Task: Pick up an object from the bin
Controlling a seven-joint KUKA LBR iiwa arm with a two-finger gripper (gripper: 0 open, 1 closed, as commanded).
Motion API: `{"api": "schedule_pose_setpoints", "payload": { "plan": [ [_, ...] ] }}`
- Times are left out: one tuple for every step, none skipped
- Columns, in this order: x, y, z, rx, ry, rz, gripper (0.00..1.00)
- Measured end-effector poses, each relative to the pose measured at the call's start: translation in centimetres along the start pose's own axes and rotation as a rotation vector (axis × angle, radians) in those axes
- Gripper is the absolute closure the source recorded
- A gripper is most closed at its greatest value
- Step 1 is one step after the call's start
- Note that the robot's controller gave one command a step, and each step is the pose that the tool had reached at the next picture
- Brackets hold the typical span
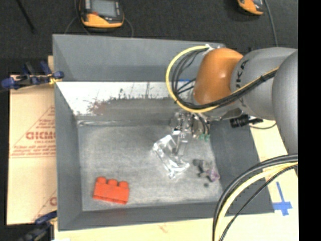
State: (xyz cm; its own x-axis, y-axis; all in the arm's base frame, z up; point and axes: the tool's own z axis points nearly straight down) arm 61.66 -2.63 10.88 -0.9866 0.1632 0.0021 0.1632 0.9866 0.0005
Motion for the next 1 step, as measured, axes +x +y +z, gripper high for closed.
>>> {"api": "schedule_pose_setpoints", "payload": {
  "plan": [
    [-1.5,-0.24,2.1,-0.001,-0.018,-0.035,0.0]
  ]
}}
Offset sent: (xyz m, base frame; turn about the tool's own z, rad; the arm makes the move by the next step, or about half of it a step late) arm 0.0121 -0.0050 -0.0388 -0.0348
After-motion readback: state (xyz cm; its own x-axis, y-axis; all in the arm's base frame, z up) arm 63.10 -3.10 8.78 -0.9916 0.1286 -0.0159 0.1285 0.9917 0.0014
